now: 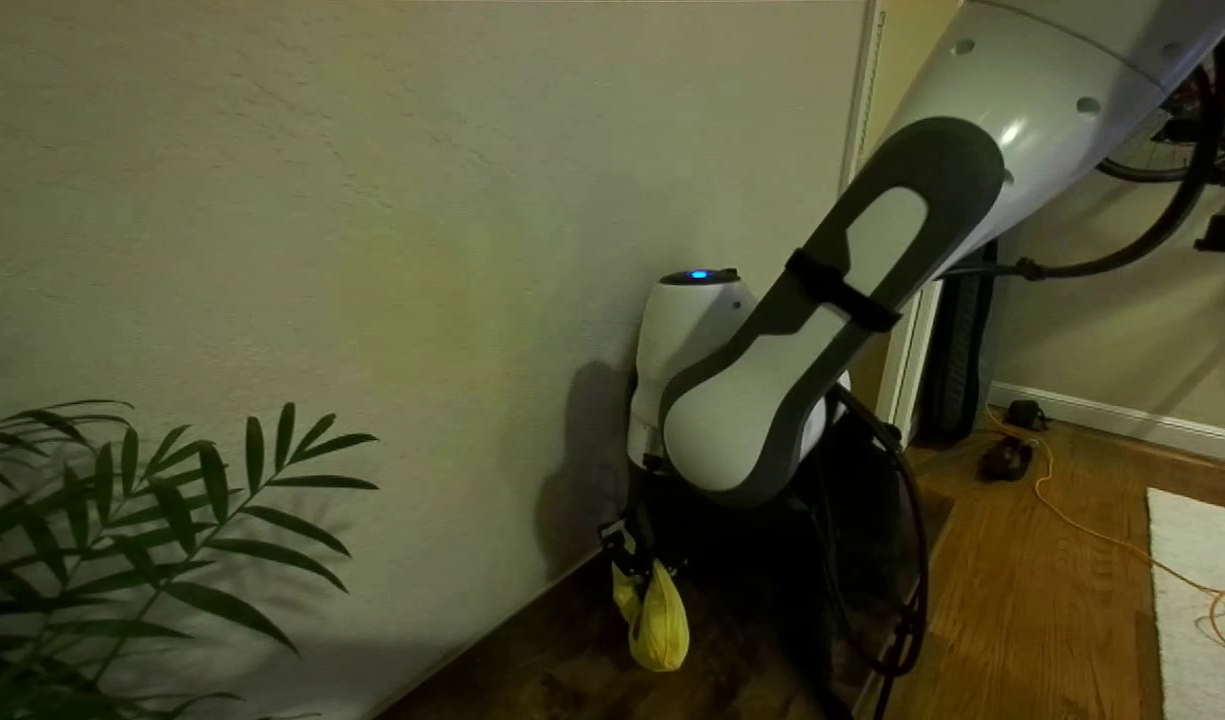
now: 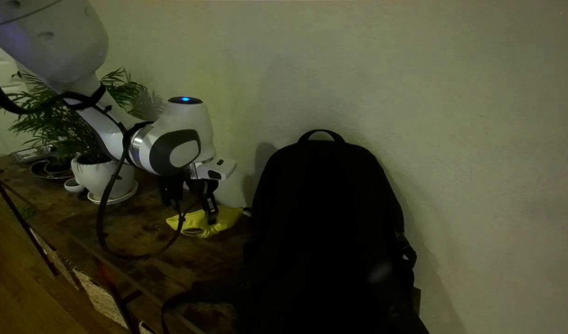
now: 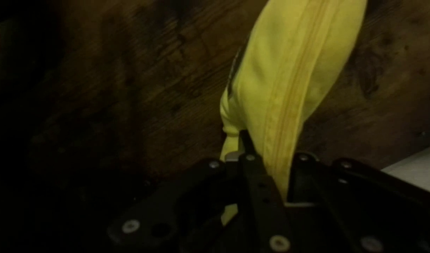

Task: Get the yellow object from the countertop and put it in the black bag

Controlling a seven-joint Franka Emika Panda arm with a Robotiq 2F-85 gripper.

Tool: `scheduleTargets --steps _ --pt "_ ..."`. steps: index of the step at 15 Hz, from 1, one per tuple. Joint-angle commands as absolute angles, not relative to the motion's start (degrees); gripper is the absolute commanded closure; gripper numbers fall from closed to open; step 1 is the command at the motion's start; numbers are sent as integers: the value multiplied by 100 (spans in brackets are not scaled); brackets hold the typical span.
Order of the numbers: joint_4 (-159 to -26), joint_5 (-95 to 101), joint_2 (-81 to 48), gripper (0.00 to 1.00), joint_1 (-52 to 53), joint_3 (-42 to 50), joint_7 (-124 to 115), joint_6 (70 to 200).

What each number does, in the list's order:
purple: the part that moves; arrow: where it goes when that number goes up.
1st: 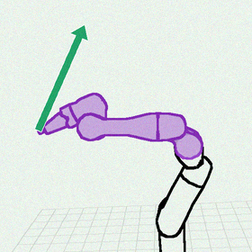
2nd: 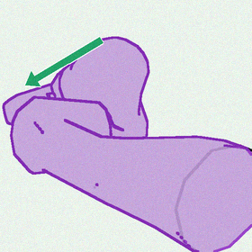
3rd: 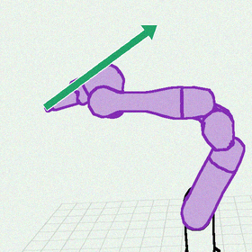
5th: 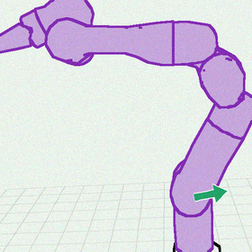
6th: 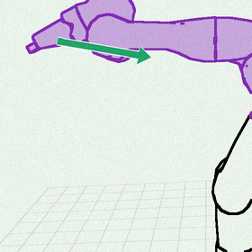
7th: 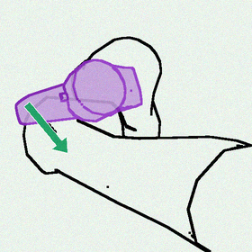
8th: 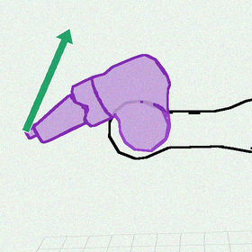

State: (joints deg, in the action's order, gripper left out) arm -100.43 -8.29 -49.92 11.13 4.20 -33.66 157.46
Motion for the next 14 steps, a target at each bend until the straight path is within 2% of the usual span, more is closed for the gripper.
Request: scheduleTargets --steps 1,14 --pt "-10520 -727 -4229 95 1344 670 -3342 15301" --pt "-10546 993 -3184 95 2018 1775 -4146 14664"
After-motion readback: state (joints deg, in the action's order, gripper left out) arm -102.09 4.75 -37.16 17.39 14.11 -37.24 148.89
